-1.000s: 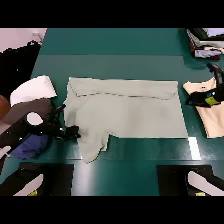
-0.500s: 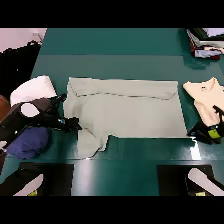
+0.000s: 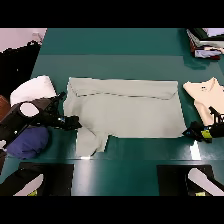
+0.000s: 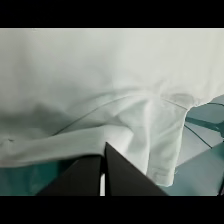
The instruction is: Fold the shirts.
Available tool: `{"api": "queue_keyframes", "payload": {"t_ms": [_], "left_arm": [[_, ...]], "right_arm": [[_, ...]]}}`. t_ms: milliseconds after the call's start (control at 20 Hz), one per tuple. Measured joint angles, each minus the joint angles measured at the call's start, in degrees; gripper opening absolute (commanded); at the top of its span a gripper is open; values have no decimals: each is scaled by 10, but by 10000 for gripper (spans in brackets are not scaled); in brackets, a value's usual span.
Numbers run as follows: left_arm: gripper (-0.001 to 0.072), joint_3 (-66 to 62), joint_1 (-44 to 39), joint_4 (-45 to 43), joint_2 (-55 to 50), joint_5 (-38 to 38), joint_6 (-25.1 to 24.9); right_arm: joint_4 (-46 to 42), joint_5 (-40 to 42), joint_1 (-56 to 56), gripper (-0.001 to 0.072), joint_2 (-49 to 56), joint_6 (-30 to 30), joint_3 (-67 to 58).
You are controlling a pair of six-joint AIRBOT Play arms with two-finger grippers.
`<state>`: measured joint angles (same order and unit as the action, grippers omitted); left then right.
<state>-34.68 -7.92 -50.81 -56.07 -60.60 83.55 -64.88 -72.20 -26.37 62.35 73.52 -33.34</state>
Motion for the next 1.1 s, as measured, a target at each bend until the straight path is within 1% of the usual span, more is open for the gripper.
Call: {"api": "queue_keyframes", "payload": {"t_ms": [50, 100, 250, 350, 450, 550, 700, 800, 900, 1000, 1100], "left_arm": [[24, 0, 0, -3, 0, 0, 0], [23, 0, 0, -6, 0, 0, 0], [21, 0, 0, -19, 1, -6, 0], [21, 0, 0, -29, 14, -23, 0], [21, 0, 0, -50, 48, -40, 9], [22, 0, 0, -82, 95, -76, 31], [23, 0, 0, -107, 157, -150, 60], [23, 0, 0, -104, 186, -201, 77], [23, -6, -1, -87, 200, -231, 87], [23, -22, -1, -80, 205, -216, 89], [23, -47, -1, -90, 196, -179, 89]], "right_arm": [[2, 5, 7, 27, 0, -1, -4], [2, 6, 14, 18, 0, -1, -7], [0, 9, 36, 17, 0, -1, -21], [-14, -9, 51, 16, 0, -2, -36], [-43, -38, 68, 17, -8, -2, -53], [-73, -67, 85, 16, -30, -2, -64], [-110, -111, 100, 16, -89, 1, -71], [-134, -143, 103, 16, -136, 7, -73], [-146, -168, 105, 16, -179, 12, -80], [-150, -178, 115, 15, -205, 19, -98], [-155, -179, 136, 16, -201, 24, -130]]}}
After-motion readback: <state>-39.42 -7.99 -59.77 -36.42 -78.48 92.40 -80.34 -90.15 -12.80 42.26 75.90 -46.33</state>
